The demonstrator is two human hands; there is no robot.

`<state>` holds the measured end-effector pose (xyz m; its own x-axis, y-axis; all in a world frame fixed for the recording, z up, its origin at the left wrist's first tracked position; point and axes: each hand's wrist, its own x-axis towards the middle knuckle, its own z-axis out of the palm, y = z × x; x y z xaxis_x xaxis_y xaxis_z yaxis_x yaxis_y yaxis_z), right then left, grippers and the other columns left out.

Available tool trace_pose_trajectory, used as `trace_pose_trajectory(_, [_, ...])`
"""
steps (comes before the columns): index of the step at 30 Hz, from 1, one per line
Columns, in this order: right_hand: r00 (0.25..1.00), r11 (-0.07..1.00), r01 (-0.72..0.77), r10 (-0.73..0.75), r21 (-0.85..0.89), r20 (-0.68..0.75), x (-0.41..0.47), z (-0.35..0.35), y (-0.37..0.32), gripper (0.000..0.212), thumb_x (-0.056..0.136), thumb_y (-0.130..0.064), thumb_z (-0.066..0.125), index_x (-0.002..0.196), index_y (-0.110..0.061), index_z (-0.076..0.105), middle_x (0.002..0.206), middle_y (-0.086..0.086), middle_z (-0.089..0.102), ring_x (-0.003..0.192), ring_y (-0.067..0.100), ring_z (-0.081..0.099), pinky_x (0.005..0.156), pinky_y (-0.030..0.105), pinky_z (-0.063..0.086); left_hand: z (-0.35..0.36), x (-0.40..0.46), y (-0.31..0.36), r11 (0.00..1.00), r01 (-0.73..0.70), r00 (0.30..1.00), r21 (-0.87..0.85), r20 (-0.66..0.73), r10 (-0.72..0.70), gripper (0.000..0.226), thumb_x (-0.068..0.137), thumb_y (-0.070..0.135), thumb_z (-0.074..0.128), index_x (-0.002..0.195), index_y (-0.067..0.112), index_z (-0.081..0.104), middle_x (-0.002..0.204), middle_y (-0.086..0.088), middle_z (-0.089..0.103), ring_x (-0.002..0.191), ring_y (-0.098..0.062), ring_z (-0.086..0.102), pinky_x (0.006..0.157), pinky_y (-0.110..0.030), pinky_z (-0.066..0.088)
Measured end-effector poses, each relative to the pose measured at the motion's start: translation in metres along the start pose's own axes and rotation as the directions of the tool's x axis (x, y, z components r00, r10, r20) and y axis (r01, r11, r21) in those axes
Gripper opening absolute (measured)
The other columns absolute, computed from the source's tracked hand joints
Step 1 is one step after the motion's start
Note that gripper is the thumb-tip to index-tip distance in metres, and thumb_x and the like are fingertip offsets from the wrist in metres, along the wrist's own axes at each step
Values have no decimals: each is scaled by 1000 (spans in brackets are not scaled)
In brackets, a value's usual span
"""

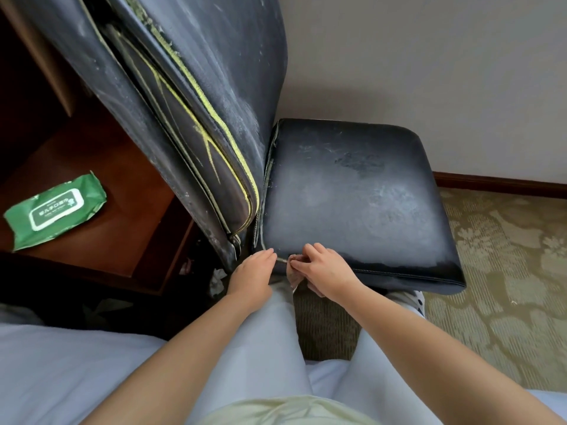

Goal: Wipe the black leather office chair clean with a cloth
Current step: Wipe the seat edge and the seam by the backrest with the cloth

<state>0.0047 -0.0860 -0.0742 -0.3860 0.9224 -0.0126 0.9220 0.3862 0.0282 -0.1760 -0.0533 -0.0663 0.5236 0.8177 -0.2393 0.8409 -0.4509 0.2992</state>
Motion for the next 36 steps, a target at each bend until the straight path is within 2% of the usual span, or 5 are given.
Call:
trace_pose_trajectory(15, [996,998,53,-49,-46,70,17,-8,-8,49,31,-28,92,76,-25,74,73,-1,54,61,17,53,46,19,36,-4,-10,2,977,212,974,16,77,-212,53,92,7,53,141,12,34,160,2,14,139,-19,32,104,-32,37])
trace_pose_trajectory(20, [992,995,80,-75,-51,99,28,-8,-18,52,28,-30,93,76,-24,74,74,0,56,62,18,54,46,19,38,-8,-8,2,957,284,943,60,165,-290,33,90,10,55,122,9,44,142,-5,38,124,-27,47,97,-36,40])
trace_pose_trajectory(28, [969,994,97,-81,-57,234,27,-12,-6,46,86,-20,63,130,-18,52,116,8,47,104,25,45,77,33,41,-8,-4,-4,962,273,939,29,211,-273,53,90,10,55,140,9,37,151,-5,31,133,-27,40,105,-40,40])
trace_pose_trajectory(32, [974,996,81,-69,-47,216,47,-26,-24,43,67,-20,81,108,-17,69,96,8,57,84,25,54,60,29,44,-11,-5,-10,965,260,936,27,238,-259,51,88,12,57,135,11,40,154,-1,27,133,-26,40,101,-40,42])
trace_pose_trajectory(36, [975,997,75,-74,3,208,50,-29,-27,44,77,-19,72,120,-17,63,103,10,53,92,27,51,65,32,40,-16,-3,-13,962,271,933,19,243,-267,50,86,10,56,134,13,41,152,1,28,134,-23,38,99,-40,44])
